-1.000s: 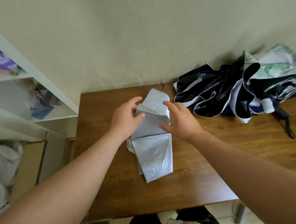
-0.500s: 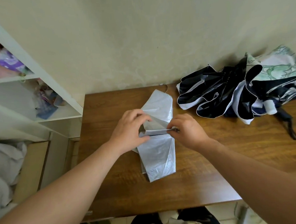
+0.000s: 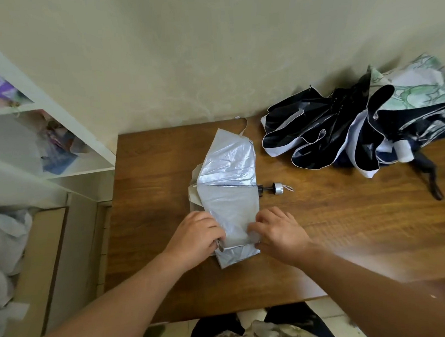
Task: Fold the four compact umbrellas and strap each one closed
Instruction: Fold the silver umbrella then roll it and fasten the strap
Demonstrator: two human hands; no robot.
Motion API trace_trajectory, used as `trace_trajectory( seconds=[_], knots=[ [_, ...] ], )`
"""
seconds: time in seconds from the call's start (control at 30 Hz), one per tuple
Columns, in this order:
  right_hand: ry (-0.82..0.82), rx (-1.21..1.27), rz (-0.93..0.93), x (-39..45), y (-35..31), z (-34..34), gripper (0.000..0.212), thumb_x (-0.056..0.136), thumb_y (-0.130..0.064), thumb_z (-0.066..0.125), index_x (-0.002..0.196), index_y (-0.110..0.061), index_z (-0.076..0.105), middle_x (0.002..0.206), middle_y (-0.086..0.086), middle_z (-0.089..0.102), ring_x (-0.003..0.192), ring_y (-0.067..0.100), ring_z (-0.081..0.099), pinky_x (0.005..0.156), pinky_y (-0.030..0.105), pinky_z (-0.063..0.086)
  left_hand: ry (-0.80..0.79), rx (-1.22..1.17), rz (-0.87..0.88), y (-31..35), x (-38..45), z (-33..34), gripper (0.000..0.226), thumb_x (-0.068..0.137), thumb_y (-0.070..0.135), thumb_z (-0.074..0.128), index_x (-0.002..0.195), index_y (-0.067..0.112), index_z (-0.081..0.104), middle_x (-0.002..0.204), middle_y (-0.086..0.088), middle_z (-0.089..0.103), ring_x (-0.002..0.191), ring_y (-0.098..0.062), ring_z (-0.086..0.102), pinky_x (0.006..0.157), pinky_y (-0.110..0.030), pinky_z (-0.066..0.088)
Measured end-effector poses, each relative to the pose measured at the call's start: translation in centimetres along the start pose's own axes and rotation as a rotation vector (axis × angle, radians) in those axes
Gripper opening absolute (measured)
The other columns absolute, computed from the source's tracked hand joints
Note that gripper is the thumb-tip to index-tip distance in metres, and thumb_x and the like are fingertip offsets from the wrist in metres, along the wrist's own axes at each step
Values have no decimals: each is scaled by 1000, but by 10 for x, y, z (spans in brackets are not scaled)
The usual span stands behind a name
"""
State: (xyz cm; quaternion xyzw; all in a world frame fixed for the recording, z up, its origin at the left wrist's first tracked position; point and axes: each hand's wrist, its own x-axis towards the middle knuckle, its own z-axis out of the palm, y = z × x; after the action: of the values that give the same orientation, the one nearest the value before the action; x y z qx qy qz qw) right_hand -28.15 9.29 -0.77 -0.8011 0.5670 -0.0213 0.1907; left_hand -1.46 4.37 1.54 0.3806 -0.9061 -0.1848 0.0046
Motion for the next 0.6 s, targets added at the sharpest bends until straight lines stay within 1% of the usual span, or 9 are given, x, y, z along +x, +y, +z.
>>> trace_trajectory(
  seconds=[0.07, 0.13, 0.2, 0.3, 0.37, 0.43, 0.47, 0.53, 0.6],
  knots=[
    [6, -13, 14, 2, 3, 1, 45, 76, -40, 84, 116, -34, 66, 111, -4, 58, 109, 25, 53, 71, 42, 50, -27, -1, -22, -1, -1, 2, 18, 77, 23, 86, 87, 36, 77, 91, 20, 70, 99, -10, 62, 95, -33, 49],
    [21, -53, -44, 5, 4, 1, 22, 82, -35, 81, 101, -29, 72, 105, -3, 59, 105, 27, 55, 68, 39, 46, -57, 12, -30, -2, -1, 4, 13, 83, 27, 82, 91, 36, 77, 95, 19, 70, 103, -10, 61, 99, -33, 47],
    [32, -83, -96, 8, 4, 2, 11, 83, -32, 81, 89, -26, 74, 100, -3, 59, 101, 27, 56, 67, 37, 44, -87, 37, -24, -3, 0, 7, 9, 88, 31, 77, 95, 36, 76, 100, 19, 70, 107, -10, 58, 103, -34, 45],
    [-27, -87, -129, 12, 5, 8, 12, 84, -35, 79, 90, -26, 75, 102, -2, 57, 103, 27, 54, 72, 42, 48, -131, 64, -34, -5, 0, 13, 9, 95, 33, 70, 102, 36, 76, 108, 19, 69, 113, -9, 55, 109, -35, 41],
    [-102, -101, -142, 12, 5, 9, 20, 83, -46, 76, 96, -31, 75, 109, -3, 57, 108, 25, 51, 80, 45, 50, -140, 65, -48, -5, -1, 17, 9, 95, 33, 70, 101, 37, 76, 108, 20, 69, 114, -10, 55, 108, -35, 42],
    [-154, -97, -117, 13, 1, 8, 28, 86, -56, 64, 101, -34, 76, 114, -6, 55, 113, 22, 47, 89, 45, 46, -162, 69, -46, -7, -1, 20, 12, 97, 34, 68, 105, 38, 76, 113, 20, 69, 117, -10, 54, 110, -34, 40],
    [-159, -84, -94, 15, -2, 7, 32, 90, -56, 56, 101, -33, 76, 116, -6, 55, 115, 22, 46, 89, 44, 45, -173, 66, -42, -7, -2, 21, 14, 99, 36, 66, 109, 38, 76, 117, 20, 68, 119, -9, 53, 111, -34, 38],
    [-101, -55, -65, 23, -7, 6, 35, 95, -50, 46, 102, -29, 74, 118, -4, 54, 114, 24, 46, 85, 42, 45, -178, 61, -35, -7, -2, 24, 21, 102, 38, 63, 119, 39, 75, 125, 20, 66, 124, -9, 50, 114, -33, 35],
    [-11, -13, -33, 34, -11, 6, 30, 97, -43, 50, 112, -27, 70, 127, 0, 52, 119, 26, 46, 86, 43, 48, -207, 57, -27, -6, -2, 27, 25, 104, 40, 59, 125, 41, 73, 131, 21, 64, 128, -9, 47, 116, -34, 31]
  ],
)
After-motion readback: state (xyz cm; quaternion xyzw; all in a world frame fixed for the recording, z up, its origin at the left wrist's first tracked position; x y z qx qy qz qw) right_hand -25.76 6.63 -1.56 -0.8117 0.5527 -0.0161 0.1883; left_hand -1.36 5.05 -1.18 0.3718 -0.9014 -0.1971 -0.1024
